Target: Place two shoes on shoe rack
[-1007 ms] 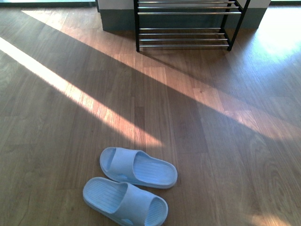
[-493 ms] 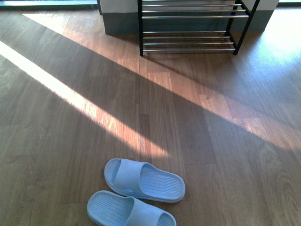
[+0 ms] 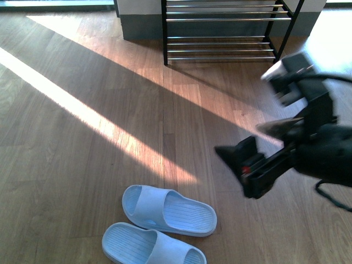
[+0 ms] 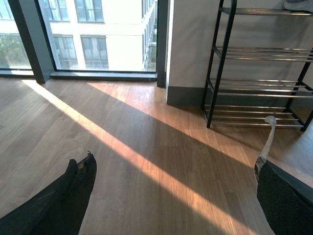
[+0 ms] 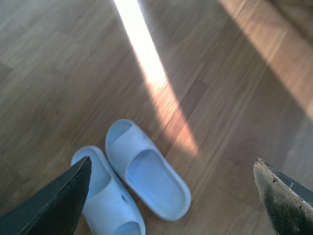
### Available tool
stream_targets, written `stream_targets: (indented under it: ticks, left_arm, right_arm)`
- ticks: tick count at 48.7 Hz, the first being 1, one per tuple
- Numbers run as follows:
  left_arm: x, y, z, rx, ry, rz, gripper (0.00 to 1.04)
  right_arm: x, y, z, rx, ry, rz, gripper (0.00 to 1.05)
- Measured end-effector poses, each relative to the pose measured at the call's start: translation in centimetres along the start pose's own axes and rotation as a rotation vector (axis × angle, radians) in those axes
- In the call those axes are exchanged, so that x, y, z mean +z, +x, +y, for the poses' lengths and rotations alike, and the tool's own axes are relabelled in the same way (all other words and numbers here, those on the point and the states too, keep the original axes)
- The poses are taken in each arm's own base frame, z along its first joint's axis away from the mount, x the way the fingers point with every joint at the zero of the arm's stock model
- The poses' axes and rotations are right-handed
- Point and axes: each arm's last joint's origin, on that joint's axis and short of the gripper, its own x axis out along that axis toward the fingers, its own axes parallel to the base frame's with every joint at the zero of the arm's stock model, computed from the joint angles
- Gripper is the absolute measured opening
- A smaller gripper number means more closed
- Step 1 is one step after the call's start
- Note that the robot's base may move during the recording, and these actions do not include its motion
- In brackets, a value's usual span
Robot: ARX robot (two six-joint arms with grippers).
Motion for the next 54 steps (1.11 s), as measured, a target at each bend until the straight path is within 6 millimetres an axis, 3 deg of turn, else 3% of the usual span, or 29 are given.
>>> stream_targets:
  ticks: [7, 20, 32, 54]
  left_arm:
    - [0.0, 0.0, 0.0, 0.000, 0.000, 0.000, 0.95]
    - [0.0, 0.0, 0.0, 0.000, 0.000, 0.000, 0.95]
    - [0.0, 0.0, 0.0, 0.000, 0.000, 0.000, 0.95]
    - [0.0, 0.0, 0.0, 0.000, 0.000, 0.000, 0.95]
  right_arm:
    - [-4.5, 7.3, 1.7, 0.118, -0.013, 0.179, 0.96]
    - [-10.1, 13.8, 3.3, 0.226, -0.016, 0.345, 0.96]
    - [-13.6, 18.4, 4.0, 0.296, 0.063, 0.453, 0.96]
    - [-14.9, 22.9, 3.7, 0.267, 0.208, 0.482, 0.96]
